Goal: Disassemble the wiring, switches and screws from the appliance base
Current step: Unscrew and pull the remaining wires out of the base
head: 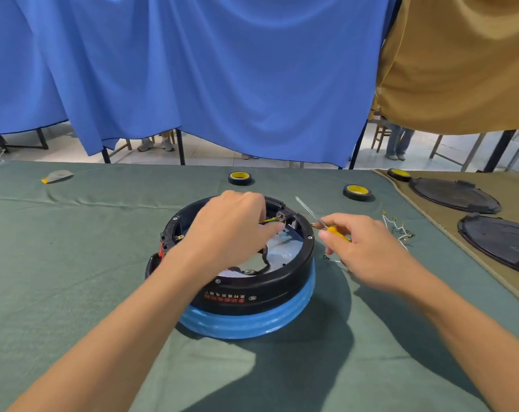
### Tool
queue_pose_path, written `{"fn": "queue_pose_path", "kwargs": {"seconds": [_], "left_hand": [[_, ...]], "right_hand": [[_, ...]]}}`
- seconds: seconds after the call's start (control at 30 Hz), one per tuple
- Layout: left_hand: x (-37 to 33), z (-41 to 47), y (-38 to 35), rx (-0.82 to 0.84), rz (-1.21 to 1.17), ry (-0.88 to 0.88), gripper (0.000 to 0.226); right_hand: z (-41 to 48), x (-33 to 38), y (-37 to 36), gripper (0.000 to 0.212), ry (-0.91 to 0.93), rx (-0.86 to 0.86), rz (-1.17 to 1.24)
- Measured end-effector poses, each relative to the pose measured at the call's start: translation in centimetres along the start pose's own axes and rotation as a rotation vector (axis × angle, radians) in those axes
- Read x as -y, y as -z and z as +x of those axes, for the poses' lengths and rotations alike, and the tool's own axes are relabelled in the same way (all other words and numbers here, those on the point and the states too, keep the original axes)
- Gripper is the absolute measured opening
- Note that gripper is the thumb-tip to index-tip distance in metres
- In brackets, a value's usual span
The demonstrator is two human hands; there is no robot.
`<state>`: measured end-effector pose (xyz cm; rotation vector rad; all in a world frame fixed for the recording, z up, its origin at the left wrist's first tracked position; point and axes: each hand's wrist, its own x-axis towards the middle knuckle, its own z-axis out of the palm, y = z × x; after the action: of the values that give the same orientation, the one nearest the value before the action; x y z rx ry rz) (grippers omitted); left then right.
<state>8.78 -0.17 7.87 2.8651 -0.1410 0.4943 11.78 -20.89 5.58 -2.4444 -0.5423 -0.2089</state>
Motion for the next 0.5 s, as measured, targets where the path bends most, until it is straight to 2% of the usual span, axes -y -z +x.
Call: {"fn": "queue_pose_path", "kwargs": {"seconds": [0.03,0.1,0.17,0.23,0.33,0.5], "left_hand": [[0.4,0.7,0.0,0.040,0.008,-0.009,0.049],[0.9,1.7,-0.5,0.233,-0.012,-0.042,0.067],[1.1,2.2,-1.4,0.407,-0.046,-0.066,0.081],[1.3,2.5,-2.3,0.496,-0.041,-0.062,0.085],[1.6,2.9,-2.7,0.554,0.012,-0.056,0.085],[1.6,4.1,-1.8,0.530,0.079,-0.092,0.079]], "right_hand": [[-0.4,0.2,0.1,0.019,0.038,0.015,-0.037],[-0.8,0.4,0.0,0.021,0.076,0.028,-0.104],[-0.9,0.7,-0.1,0.016,0.070,0.011,-0.113],[-0.8,0.7,-0.2,0.010,0.085,-0.014,-0.126],[-0.3,1.0,-0.1,0.011,0.094,-0.042,-0.166],[0.6,1.8,-0.2,0.019,0.107,-0.094,-0.222]]}}
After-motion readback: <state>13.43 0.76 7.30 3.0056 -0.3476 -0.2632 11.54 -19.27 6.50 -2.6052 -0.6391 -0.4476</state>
